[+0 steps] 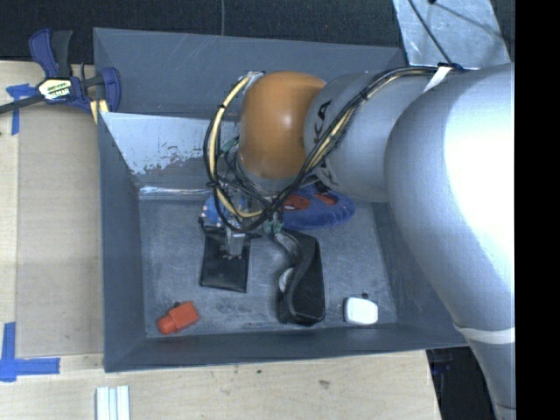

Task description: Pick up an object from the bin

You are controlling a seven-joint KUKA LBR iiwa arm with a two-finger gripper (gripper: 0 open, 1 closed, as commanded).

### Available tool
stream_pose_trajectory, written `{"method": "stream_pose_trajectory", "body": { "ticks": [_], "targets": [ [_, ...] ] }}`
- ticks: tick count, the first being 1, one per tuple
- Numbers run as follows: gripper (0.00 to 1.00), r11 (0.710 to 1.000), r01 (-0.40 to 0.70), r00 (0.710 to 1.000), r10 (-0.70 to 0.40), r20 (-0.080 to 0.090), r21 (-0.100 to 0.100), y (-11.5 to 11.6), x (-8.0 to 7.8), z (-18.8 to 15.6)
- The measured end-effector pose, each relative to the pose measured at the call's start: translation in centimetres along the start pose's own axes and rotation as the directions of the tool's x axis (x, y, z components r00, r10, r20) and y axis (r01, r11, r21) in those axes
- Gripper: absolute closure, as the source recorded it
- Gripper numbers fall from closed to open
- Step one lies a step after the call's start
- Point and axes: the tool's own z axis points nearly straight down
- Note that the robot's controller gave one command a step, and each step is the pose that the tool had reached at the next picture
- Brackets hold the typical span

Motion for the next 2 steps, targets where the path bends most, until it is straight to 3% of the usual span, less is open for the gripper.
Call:
{"method": "stream_pose_trajectory", "body": {
  "ticks": [1, 2],
  "targets": [
    [1.00, 1.000, -0.003, 1.000, 0.003, 0.001, 0.001, -0.2, -0.1, -0.1],
    [1.00, 1.000, 0.003, 1.000, -0.003, 0.008, 0.000, 0.1, -0.9, -11.9]
  ]
}}
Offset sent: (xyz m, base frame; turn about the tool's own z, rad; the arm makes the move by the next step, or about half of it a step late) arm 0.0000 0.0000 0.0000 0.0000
